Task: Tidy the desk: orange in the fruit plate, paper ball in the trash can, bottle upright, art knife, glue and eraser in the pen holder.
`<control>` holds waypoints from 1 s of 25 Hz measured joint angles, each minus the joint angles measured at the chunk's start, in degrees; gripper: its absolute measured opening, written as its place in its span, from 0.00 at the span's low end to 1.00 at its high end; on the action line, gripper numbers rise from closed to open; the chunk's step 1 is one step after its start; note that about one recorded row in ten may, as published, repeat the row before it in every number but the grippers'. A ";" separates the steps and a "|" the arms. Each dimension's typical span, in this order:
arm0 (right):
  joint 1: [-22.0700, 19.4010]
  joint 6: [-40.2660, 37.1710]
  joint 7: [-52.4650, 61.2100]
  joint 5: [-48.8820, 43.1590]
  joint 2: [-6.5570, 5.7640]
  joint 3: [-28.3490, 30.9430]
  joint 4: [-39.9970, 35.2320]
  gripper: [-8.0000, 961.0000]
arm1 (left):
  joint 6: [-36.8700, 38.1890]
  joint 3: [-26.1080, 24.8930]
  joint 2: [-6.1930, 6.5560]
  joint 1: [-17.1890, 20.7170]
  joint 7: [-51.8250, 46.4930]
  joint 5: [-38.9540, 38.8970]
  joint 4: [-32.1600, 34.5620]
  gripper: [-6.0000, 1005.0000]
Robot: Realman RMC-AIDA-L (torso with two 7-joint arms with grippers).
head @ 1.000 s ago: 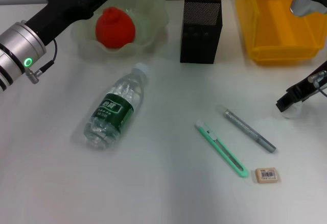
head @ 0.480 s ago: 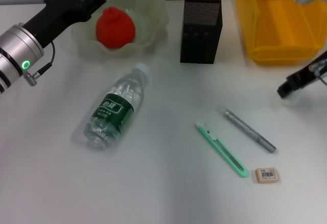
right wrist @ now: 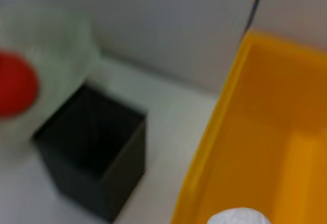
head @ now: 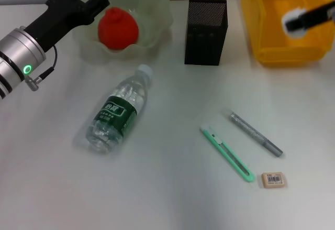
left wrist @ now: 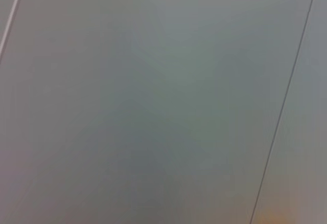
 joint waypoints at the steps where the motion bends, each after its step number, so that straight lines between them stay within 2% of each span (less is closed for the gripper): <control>1: -0.30 2.03 0.15 0.01 0.01 0.00 -0.42 0.48 | 0.00 0.00 0.00 0.00 0.00 0.00 0.00 0.68; 3: -0.81 7.80 0.28 0.03 0.02 0.21 0.16 0.48 | -0.10 0.00 0.00 0.15 0.00 0.00 -0.06 0.68; 9: -0.01 16.84 0.27 -0.11 -0.21 0.04 5.96 0.48 | -0.20 0.01 0.01 0.03 0.00 -0.47 -0.55 0.68; 13: 3.09 20.07 0.12 -2.86 -0.36 0.48 11.96 0.48 | -0.22 -0.04 0.01 0.13 0.00 -1.75 -1.15 0.68; 17: 3.47 22.82 0.22 -3.64 -0.38 0.52 13.86 0.49 | -0.37 -0.02 0.01 0.11 0.00 -1.82 -1.15 0.68; 18: 3.37 25.38 0.28 -3.64 -0.39 0.52 14.69 0.51 | -0.58 -0.05 0.01 0.10 -0.10 -1.91 -1.14 0.68; 25: 3.22 28.42 0.31 -2.69 -0.36 0.50 16.52 0.70 | -0.43 0.15 0.02 0.05 -1.01 -1.95 -1.48 0.68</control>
